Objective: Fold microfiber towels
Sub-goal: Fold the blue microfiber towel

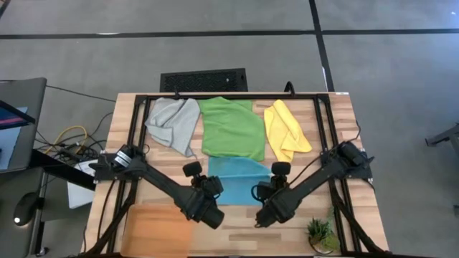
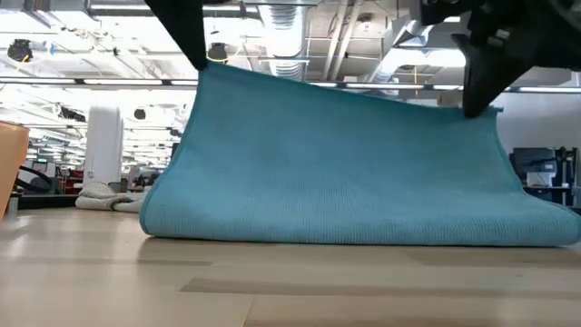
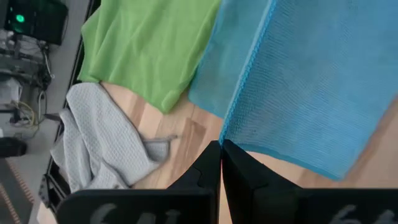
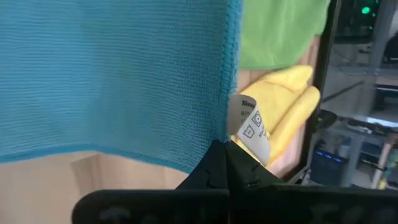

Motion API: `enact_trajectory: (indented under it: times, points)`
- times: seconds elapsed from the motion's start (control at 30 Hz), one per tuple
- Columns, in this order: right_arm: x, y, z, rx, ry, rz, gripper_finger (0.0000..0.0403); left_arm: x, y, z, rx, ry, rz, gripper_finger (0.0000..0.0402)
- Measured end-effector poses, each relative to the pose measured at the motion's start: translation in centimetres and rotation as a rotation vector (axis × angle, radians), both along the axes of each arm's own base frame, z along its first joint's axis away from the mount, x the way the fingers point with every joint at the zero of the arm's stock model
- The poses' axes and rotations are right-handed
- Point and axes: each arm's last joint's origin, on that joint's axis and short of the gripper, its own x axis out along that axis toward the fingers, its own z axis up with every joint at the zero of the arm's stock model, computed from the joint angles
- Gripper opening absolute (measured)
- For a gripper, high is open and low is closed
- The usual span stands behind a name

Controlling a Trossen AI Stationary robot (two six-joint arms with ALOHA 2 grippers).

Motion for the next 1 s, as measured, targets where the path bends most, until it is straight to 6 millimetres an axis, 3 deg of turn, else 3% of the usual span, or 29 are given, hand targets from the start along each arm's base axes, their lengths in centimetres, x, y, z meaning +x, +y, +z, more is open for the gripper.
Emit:
enact_trajectory:
  times: [0.43, 0.7, 1.0]
  points:
    - [-0.4, -2.0, -2.0, -0.07, 0.063, -0.03, 0.0001, 1.4, 2.7, -0.1, 0.02, 0.021, 0.037, 0.0]
    - [-0.3, -2.4, -2.4, -0.073, 0.07, -0.039, 0.0001, 2.8, 3.1, -3.1, 0.018, 0.153, 0.026, 0.0]
    - [0.3, -2.4, -2.7, -0.032, 0.068, 0.019, 0.0001, 3.2, 4.4, -3.1, -0.01, 0.193, 0.04, 0.0]
